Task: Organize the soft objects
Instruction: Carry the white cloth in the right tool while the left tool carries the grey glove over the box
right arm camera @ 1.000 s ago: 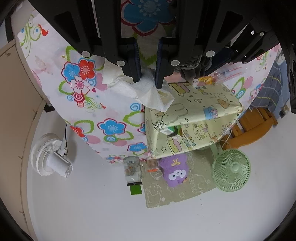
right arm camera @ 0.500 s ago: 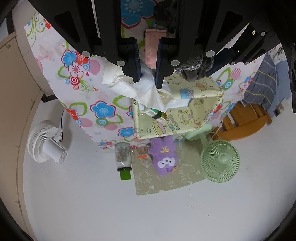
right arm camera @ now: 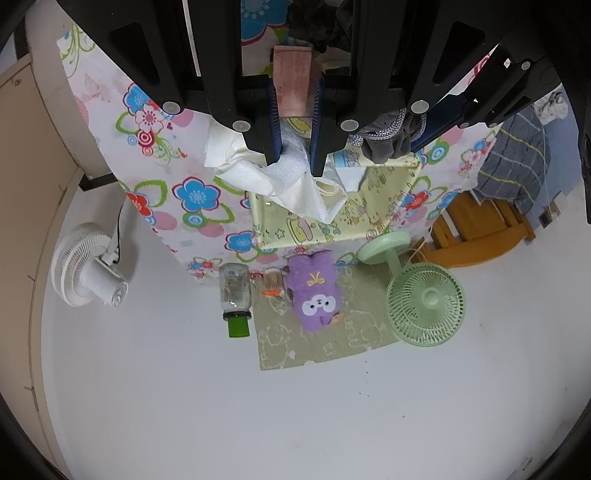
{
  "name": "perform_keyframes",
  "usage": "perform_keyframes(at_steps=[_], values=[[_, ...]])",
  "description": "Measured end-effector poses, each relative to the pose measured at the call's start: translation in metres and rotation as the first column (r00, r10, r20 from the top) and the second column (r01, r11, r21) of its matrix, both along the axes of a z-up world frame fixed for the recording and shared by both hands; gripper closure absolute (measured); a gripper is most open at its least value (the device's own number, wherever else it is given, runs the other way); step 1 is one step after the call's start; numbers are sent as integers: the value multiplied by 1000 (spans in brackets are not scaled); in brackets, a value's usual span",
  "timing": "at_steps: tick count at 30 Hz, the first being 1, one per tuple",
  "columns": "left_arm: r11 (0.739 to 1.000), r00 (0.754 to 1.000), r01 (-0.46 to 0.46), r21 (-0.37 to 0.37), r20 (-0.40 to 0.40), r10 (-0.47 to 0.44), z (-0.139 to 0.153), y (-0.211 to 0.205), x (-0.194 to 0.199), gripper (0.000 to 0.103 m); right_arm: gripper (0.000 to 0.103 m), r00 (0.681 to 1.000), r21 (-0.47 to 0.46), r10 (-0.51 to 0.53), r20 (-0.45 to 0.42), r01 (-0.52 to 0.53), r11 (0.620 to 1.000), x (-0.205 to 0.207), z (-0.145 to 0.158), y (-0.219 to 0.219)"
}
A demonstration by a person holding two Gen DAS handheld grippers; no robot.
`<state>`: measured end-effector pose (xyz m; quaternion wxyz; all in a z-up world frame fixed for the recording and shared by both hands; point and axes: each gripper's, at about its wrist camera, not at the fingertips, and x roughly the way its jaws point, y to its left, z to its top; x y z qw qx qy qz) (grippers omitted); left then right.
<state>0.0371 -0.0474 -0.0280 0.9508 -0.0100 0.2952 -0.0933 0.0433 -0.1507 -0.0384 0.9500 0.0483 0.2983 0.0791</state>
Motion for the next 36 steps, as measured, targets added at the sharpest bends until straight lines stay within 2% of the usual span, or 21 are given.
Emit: perform_keyframes(at_steps=[16, 36], values=[[1000, 999, -26, -6, 30, 26, 15, 13, 15, 56, 85, 999, -2, 37, 24, -37, 999, 18, 16, 15], [999, 998, -53, -7, 45, 53, 22, 25, 60, 56, 85, 997, -4, 64, 41, -64, 998, 66, 23, 28]])
